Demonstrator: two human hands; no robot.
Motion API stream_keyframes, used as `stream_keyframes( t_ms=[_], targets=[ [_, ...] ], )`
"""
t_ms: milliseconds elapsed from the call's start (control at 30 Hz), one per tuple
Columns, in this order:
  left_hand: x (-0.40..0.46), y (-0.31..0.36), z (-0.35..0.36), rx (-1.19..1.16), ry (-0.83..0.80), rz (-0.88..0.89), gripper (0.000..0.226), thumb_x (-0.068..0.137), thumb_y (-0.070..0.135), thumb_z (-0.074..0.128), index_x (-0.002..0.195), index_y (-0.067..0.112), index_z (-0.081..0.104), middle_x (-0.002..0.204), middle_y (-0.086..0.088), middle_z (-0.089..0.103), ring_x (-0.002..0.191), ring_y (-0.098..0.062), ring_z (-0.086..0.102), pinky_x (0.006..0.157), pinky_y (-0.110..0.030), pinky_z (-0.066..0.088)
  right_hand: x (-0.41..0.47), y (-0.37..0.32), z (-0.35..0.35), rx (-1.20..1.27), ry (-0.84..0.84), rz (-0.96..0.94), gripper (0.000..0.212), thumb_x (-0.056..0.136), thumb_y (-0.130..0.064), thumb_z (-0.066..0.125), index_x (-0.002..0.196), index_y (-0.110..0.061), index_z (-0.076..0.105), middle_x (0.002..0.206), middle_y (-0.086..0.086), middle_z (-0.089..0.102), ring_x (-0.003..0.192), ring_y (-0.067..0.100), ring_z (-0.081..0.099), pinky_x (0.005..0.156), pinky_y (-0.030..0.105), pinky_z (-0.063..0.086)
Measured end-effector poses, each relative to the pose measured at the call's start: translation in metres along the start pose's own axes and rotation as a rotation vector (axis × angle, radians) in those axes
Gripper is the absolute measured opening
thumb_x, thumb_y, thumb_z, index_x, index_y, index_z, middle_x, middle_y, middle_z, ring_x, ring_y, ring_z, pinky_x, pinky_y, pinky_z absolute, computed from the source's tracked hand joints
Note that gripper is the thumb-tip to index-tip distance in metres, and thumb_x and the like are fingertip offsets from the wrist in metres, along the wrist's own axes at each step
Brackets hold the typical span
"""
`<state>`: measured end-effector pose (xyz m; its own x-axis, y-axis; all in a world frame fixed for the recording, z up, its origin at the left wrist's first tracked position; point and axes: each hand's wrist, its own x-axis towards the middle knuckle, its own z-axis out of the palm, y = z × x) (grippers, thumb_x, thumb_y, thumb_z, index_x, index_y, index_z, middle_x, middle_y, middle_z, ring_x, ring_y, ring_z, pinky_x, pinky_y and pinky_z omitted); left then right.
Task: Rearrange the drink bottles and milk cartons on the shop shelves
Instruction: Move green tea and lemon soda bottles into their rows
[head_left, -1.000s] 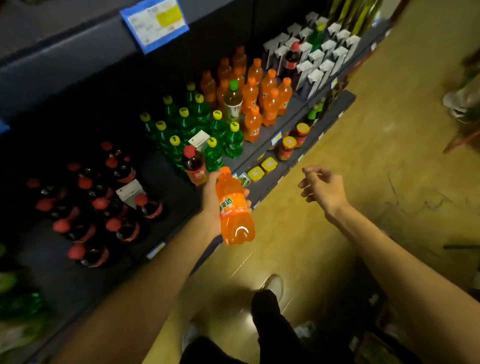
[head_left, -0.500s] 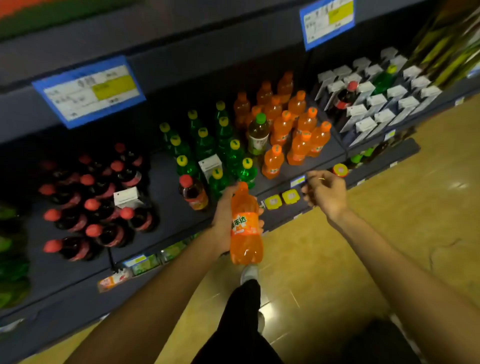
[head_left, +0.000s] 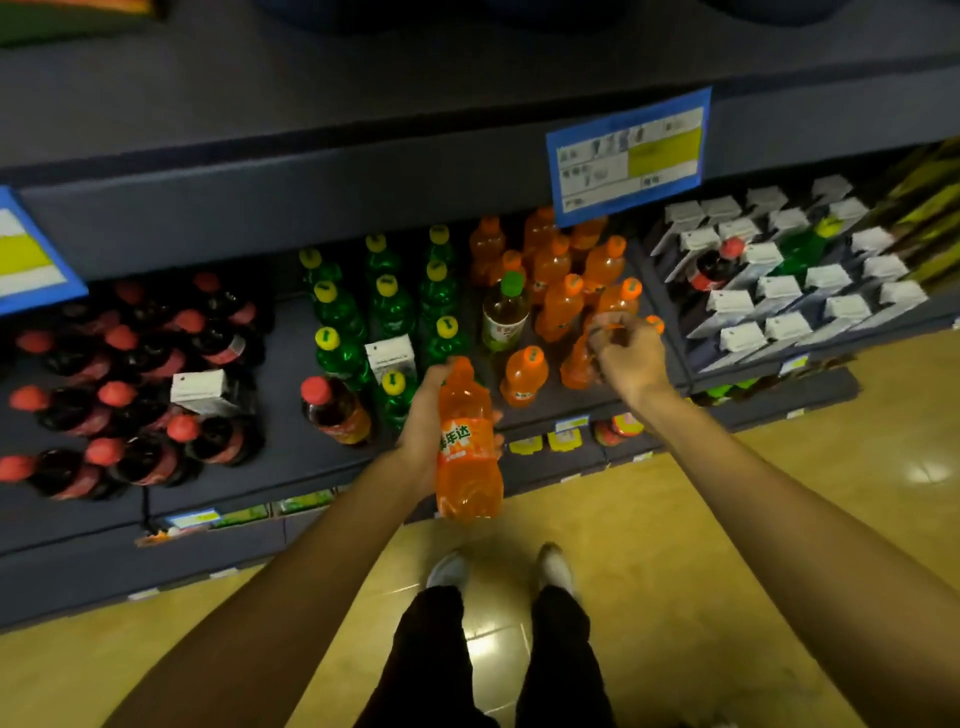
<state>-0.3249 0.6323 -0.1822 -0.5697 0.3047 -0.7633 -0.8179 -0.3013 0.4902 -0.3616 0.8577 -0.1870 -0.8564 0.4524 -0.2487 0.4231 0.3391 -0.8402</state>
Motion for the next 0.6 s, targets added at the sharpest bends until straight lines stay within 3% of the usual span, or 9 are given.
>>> stream_keyframes(
  t_ms=[33, 100, 167, 267, 367, 600],
  targets=[
    [-0.001, -0.001, 0.002, -0.014, 0.015, 0.024, 0.053, 0.089, 0.060, 0.050, 0.096, 0.009, 0.064, 0.077, -0.014, 0.069, 0.058, -0.027, 0.063, 0.058, -0.032, 0.053, 0.011, -0.002, 0.001, -0.055, -0.010, -0.036, 0.015, 0.095, -0.003, 0.054, 0.106, -0.011, 0.061, 0.078, 0.005, 0.064, 0.057, 0.001, 0.063, 0.057, 0.023, 0.054],
    [-0.003, -0.001, 0.008, -0.058, 0.054, 0.065, 0.051, 0.090, 0.059, 0.048, 0.099, 0.011, 0.063, 0.078, -0.014, 0.070, 0.058, -0.026, 0.064, 0.059, -0.031, 0.053, 0.032, -0.004, 0.006, -0.185, -0.058, -0.096, 0.019, 0.092, -0.009, 0.062, 0.111, -0.009, 0.064, 0.097, 0.015, 0.070, 0.089, 0.024, 0.069, 0.079, 0.032, 0.054],
    [-0.002, -0.002, 0.014, -0.100, 0.072, 0.092, 0.051, 0.091, 0.059, 0.047, 0.100, 0.012, 0.062, 0.078, -0.012, 0.069, 0.058, -0.025, 0.064, 0.060, -0.030, 0.053, 0.048, -0.013, 0.010, -0.255, -0.129, -0.154, 0.028, 0.093, -0.015, 0.065, 0.119, -0.007, 0.062, 0.113, 0.016, 0.068, 0.106, 0.032, 0.064, 0.082, 0.028, 0.044],
    [-0.003, -0.007, 0.025, -0.191, 0.056, 0.131, 0.054, 0.089, 0.062, 0.048, 0.105, 0.012, 0.060, 0.081, -0.011, 0.067, 0.061, -0.024, 0.064, 0.063, -0.032, 0.052, 0.063, -0.029, 0.020, -0.423, -0.266, -0.269, 0.044, 0.096, -0.030, 0.062, 0.135, -0.012, 0.052, 0.128, 0.011, 0.061, 0.114, 0.028, 0.060, 0.083, 0.022, 0.040],
    [-0.002, -0.016, 0.034, -0.292, 0.076, 0.160, 0.056, 0.088, 0.063, 0.049, 0.105, 0.011, 0.058, 0.081, -0.011, 0.067, 0.061, -0.025, 0.063, 0.064, -0.032, 0.053, 0.077, -0.038, 0.035, -0.529, -0.389, -0.388, 0.054, 0.094, -0.035, 0.065, 0.141, -0.014, 0.047, 0.128, 0.012, 0.061, 0.115, 0.030, 0.059, 0.093, 0.036, 0.048],
    [-0.011, -0.031, 0.023, -0.395, 0.135, 0.171, 0.057, 0.084, 0.063, 0.058, 0.108, 0.012, 0.058, 0.086, -0.015, 0.069, 0.065, -0.028, 0.066, 0.065, -0.035, 0.056, 0.088, -0.037, 0.071, -0.523, -0.586, -0.332, 0.067, 0.089, -0.018, 0.071, 0.147, -0.007, 0.039, 0.144, 0.017, 0.047, 0.133, 0.033, 0.046, 0.100, 0.034, 0.040]
  ],
)
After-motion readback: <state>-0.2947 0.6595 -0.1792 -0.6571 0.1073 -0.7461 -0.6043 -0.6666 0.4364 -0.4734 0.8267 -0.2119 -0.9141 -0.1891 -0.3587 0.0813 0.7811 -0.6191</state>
